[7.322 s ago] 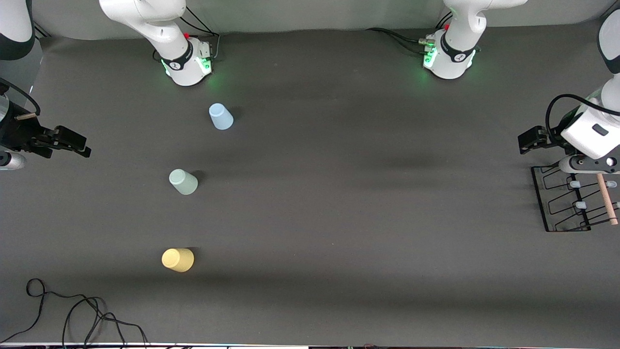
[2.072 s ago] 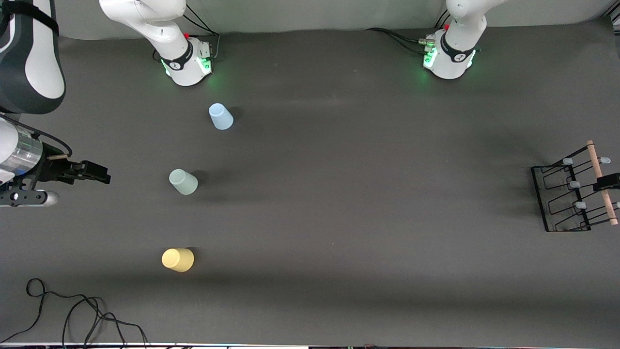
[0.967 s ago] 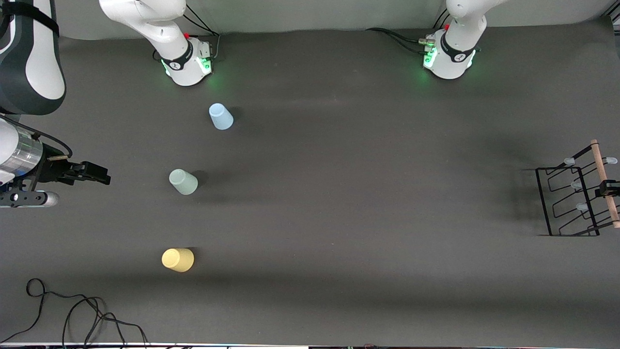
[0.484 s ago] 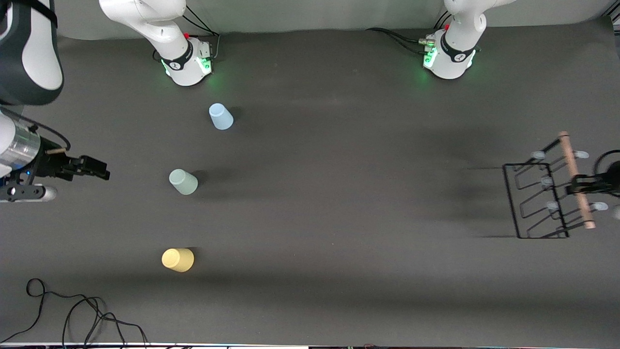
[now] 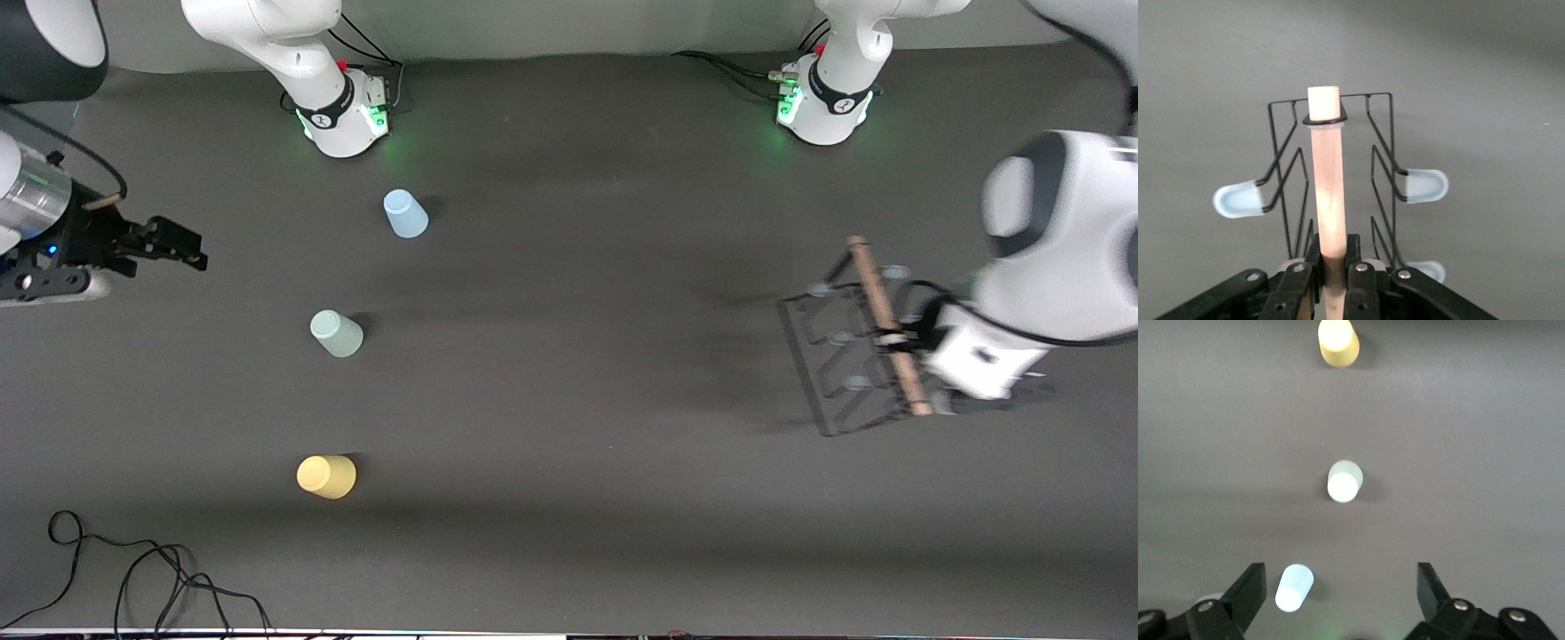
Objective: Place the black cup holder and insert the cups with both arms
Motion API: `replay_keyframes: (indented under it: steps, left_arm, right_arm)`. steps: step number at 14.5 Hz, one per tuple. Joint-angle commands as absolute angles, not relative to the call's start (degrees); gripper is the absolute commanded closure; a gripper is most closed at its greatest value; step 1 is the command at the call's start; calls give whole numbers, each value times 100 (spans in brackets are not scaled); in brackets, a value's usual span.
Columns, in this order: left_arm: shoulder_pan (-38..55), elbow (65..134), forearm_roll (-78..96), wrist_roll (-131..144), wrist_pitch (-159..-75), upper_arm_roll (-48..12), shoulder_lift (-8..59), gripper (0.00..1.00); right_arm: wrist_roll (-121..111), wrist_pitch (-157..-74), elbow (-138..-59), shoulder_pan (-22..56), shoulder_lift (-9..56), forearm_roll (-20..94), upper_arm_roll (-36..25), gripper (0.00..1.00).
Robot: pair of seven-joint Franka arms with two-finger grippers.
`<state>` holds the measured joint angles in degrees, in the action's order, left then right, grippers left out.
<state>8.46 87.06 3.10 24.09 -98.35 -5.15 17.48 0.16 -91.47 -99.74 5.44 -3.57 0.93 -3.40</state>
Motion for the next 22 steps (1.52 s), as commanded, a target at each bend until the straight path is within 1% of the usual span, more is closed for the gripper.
replay_keyframes:
  steps: [1, 2, 5, 7, 9, 11, 13, 16, 19, 20, 21, 22]
  left_arm:
    - [1632, 8359, 421, 3285, -9721, -422, 2012, 100]
    - [1844, 8315, 605, 3461, -9729, -457, 2117, 100]
    - [2512, 7903, 712, 3752, -9791, -483, 2600, 100]
    - [2872, 7787, 703, 3753, -9817, -483, 2803, 100]
    - [3355, 7770, 642, 3849, -10079, -492, 3022, 100]
    - [3743, 7778, 554, 4348, -10702, -483, 3312, 100]
    - [3998, 7770, 457, 4604, -11142, -483, 3523, 100]
    - [4201, 7770, 457, 4930, -11688, -483, 3656, 100]
    - [4403, 7761, 448, 5019, -11944, -475, 3709, 100]
    - [4412, 7769, 422, 5019, -12014, -475, 3718, 49]
    - [4473, 7770, 265, 5027, -12067, -483, 3735, 3]
    - [4474, 7770, 229, 5045, -12067, -483, 3735, 0]
  right_arm:
    - [490, -9832, -11404, 711, -1403, -35, -352, 0]
    - [614, -10052, -11756, 842, -1606, -35, -369, 0]
    - [650, -10615, -12698, 853, -2196, -35, -369, 0]
    - [650, -10661, -12762, 853, -2189, -35, -369, 0]
    - [642, -10940, -12779, 853, -2066, -35, -387, 0]
    - [642, -11344, -12814, 853, -1620, -35, -396, 0]
    - [642, -11941, -13024, 852, -1206, -35, -396, 0]
    - [650, -13521, -13744, 879, -662, -18, -387, 0]
    - [659, -14613, -13983, 993, 182, 53, -387, 0]
    - [659, -14860, -14027, 993, 359, 53, -378, 0]
    - [659, -15080, -14071, 993, 526, 53, -378, 0]
    - [659, -15291, -14115, 993, 675, 53, -378, 0]
